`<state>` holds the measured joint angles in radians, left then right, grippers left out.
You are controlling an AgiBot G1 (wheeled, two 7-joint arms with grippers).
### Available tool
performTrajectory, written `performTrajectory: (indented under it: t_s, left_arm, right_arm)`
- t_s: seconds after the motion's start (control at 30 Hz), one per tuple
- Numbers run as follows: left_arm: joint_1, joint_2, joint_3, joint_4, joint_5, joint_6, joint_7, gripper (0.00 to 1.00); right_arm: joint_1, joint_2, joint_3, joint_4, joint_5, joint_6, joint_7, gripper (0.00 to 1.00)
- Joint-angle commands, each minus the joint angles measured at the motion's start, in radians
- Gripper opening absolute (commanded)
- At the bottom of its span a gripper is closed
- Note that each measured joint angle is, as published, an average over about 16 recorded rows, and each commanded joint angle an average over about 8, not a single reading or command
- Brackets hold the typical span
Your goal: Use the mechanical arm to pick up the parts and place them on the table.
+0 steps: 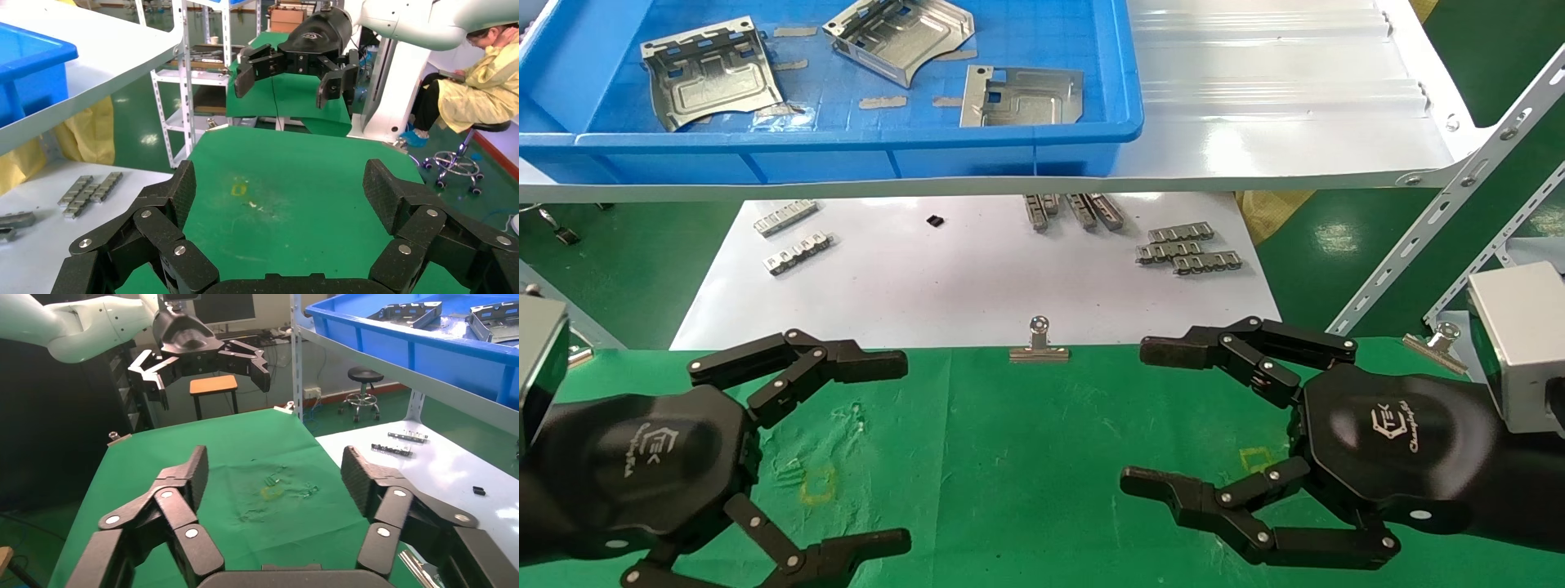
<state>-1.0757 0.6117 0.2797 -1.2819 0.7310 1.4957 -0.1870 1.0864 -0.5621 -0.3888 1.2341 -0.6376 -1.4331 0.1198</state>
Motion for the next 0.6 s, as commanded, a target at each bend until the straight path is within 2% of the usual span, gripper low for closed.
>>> performTrajectory:
  t_s: [0.03,0.6]
  left_arm:
    - [0.0,0.0,0.0,0.0,0.0,0.0,0.0,1.0]
    - [0.0,0.0,0.0,0.0,0.0,0.0,0.0,1.0]
  right_arm:
    - [0.0,0.0,0.0,0.0,0.0,0.0,0.0,0.0]
    - [0.0,0.0,0.0,0.0,0.0,0.0,0.0,0.0]
